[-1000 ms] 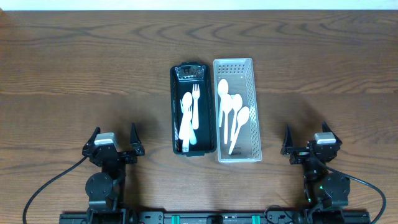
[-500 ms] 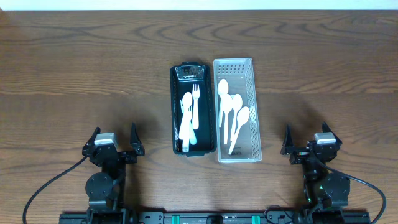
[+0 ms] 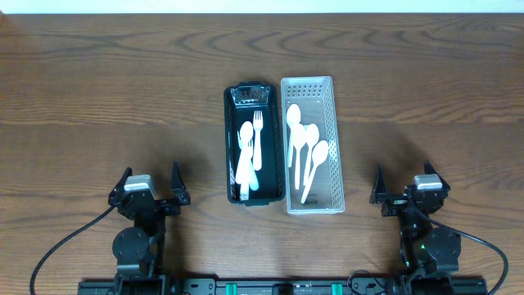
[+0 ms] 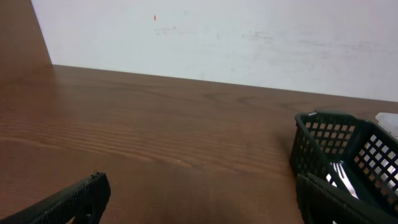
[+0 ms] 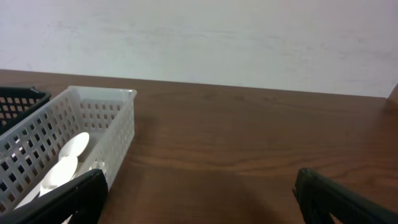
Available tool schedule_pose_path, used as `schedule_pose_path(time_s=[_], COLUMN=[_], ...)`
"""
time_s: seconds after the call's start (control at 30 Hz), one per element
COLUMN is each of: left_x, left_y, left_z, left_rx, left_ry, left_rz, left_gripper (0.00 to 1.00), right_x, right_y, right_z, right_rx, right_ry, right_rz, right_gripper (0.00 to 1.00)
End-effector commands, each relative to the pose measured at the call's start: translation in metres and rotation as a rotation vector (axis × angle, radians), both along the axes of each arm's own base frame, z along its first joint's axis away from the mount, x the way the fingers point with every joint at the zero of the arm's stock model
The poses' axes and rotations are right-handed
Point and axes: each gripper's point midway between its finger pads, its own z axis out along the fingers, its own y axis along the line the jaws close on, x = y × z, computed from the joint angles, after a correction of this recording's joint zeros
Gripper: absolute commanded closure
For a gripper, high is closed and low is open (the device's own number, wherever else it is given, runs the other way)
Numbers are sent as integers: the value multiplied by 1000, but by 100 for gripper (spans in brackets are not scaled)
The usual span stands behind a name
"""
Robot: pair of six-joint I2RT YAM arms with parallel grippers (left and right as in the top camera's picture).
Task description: Pack container
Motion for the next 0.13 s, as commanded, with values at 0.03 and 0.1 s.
schedule_pose_path(time_s=[0.03, 0.1], left_x=[-1, -1], left_y=[0, 0], left_z=[-18, -18], left_rx=[-1, -1], left_ry=[52, 52], left_rz=[1, 1], left_gripper=[2, 2], right_x=[-1, -1], right_y=[3, 3], right_z=[0, 0], right_rx=[-8, -8], right_ry=[-1, -1], right_rz=[14, 14], right_gripper=[1, 1])
